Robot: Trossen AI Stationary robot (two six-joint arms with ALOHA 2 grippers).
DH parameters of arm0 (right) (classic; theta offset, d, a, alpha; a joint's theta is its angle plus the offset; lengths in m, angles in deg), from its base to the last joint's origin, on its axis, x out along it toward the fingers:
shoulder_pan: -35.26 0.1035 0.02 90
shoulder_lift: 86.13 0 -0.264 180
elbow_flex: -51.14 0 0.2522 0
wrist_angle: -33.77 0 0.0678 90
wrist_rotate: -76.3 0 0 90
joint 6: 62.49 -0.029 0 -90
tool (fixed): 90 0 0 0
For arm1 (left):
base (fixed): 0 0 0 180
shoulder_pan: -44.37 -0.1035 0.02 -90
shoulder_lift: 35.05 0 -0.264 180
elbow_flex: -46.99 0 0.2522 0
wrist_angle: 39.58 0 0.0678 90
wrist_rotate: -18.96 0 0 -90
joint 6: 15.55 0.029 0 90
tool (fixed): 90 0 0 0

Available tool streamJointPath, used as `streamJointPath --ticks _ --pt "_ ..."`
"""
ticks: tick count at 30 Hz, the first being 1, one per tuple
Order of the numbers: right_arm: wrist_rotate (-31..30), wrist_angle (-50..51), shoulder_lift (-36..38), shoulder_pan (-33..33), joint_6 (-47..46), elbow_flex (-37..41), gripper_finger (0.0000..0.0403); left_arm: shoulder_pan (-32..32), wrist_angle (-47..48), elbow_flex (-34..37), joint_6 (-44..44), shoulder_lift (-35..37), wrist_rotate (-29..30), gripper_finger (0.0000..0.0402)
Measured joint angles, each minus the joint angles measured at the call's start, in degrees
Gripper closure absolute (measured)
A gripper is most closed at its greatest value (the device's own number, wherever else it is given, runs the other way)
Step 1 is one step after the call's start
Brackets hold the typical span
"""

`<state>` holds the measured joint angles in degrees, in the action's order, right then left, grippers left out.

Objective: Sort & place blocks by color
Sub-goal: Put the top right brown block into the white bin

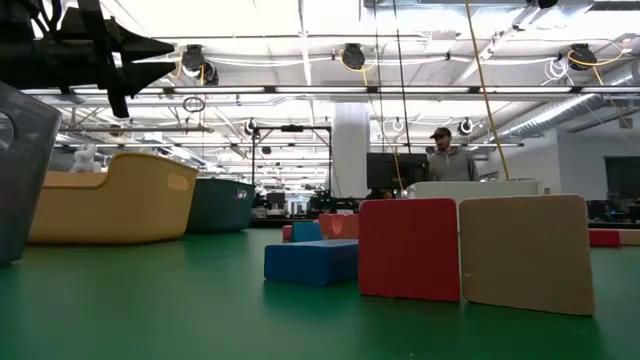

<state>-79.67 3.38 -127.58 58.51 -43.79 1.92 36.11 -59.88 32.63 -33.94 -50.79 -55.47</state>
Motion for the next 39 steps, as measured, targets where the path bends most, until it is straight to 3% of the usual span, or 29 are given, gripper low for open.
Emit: streamJointPath --ticks 7,15,22,32,36,39 --pt "-0.16 0.47 -5.12 -0.09 0.35 -3.27 0.0083 0.01 0.00 0.00 -0.01 0.01 0.00 0.0252" --pt "-0.29 0.66 -8.40 -2.35 7.52 -8.65 0.0083 0.01 0.02 0.00 0.00 -0.02 -0.02 0.0252" --pt "0.95 16.76 -8.94 -3.85 -0.30 -10.17 0.0083 0.01 0.01 -0.01 -0.02 -0.02 -0.02 0.0252" --pt "15.16 24.49 -11.89 -12.42 -8.13 -10.23 0.0083 0.00 0.01 -0.01 -0.01 0.00 -0.01 0.0252" --pt "24.64 36.20 -11.86 -17.09 -21.15 -10.23 0.0083 0.01 0.02 0.00 -0.02 -0.02 0.00 0.0252" --pt "35.93 47.55 -11.90 -21.12 -32.92 -10.23 0.0083 0.01 0.02 -0.02 -0.02 -0.02 0.00 0.0252"
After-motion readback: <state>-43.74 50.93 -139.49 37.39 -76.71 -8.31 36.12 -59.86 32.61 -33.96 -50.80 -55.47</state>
